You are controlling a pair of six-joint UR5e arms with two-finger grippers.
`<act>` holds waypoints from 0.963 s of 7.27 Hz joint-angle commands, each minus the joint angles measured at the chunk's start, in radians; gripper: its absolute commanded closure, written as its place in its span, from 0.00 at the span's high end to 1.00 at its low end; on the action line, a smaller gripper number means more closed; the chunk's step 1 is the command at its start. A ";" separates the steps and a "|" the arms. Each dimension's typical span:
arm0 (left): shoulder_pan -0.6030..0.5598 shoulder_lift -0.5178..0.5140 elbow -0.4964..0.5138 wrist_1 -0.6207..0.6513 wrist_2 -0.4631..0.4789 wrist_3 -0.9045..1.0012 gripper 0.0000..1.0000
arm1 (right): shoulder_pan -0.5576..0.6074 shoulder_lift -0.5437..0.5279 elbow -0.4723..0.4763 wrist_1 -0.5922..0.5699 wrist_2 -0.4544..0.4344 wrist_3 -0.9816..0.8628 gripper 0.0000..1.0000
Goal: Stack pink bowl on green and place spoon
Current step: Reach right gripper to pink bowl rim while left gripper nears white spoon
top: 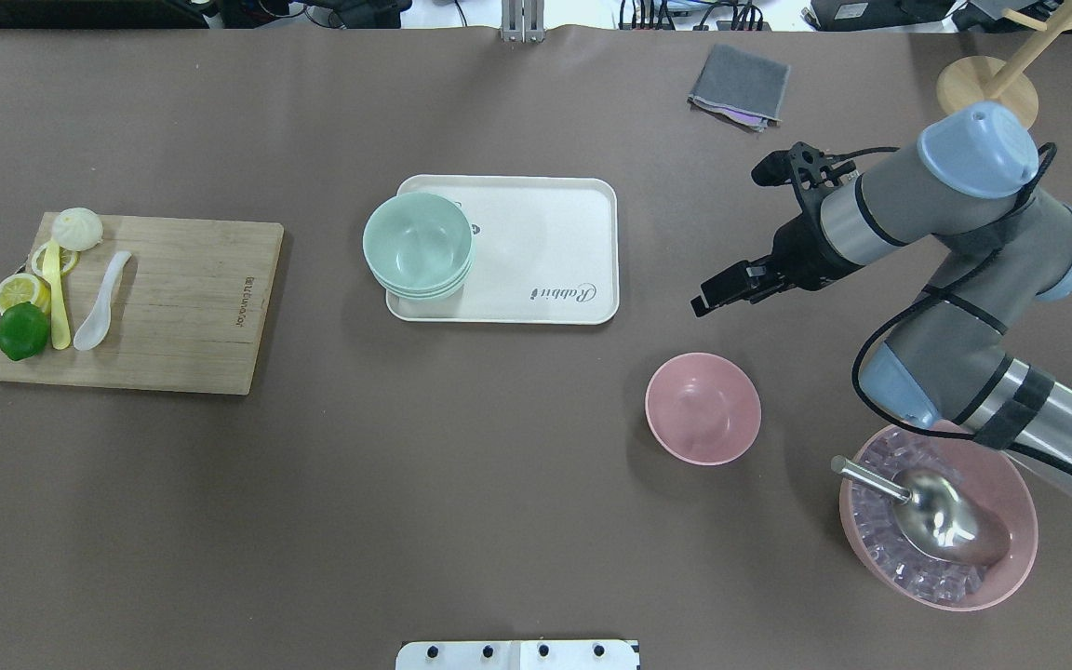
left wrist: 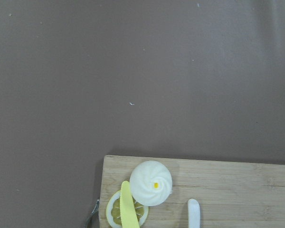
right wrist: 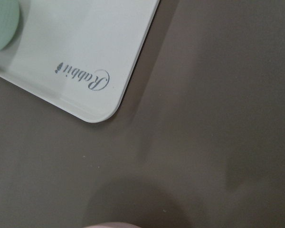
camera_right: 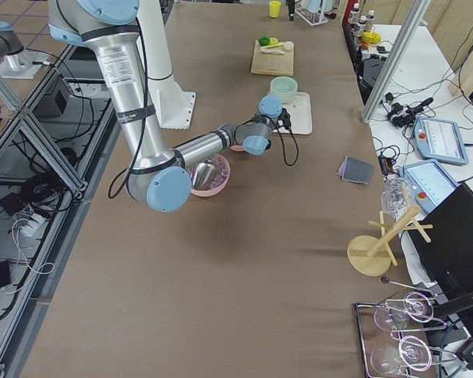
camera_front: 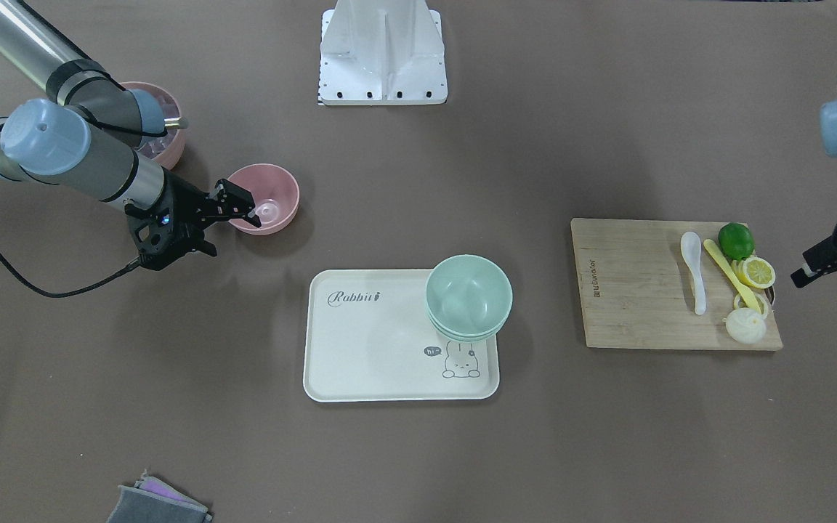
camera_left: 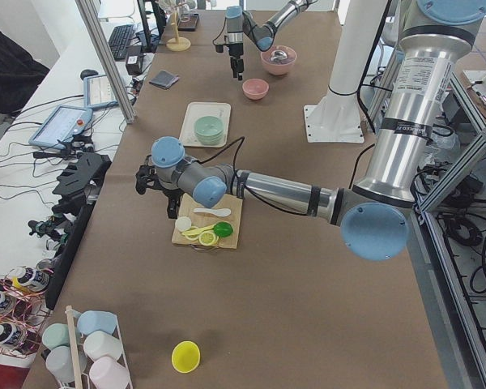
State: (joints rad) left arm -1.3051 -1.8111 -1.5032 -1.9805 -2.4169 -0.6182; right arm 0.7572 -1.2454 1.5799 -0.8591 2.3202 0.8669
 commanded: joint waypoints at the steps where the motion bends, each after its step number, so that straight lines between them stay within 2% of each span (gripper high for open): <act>1: 0.016 -0.019 0.005 0.002 -0.001 -0.034 0.97 | -0.033 -0.015 -0.003 -0.003 -0.018 0.006 0.45; 2: 0.017 -0.019 0.005 0.002 -0.002 -0.034 0.97 | -0.033 -0.026 -0.001 -0.003 -0.015 0.004 0.26; 4: 0.018 -0.021 0.006 -0.001 -0.002 -0.034 0.97 | -0.030 -0.052 0.014 0.002 -0.009 0.004 0.08; 6: 0.021 -0.021 0.006 -0.003 -0.002 -0.034 0.97 | -0.030 -0.078 0.046 0.002 -0.010 0.004 0.06; 7: 0.021 -0.021 0.008 -0.004 -0.002 -0.034 0.97 | -0.030 -0.083 0.051 0.002 -0.010 0.006 0.00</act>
State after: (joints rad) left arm -1.2846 -1.8315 -1.4967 -1.9832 -2.4190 -0.6519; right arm 0.7275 -1.3164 1.6180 -0.8577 2.3110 0.8713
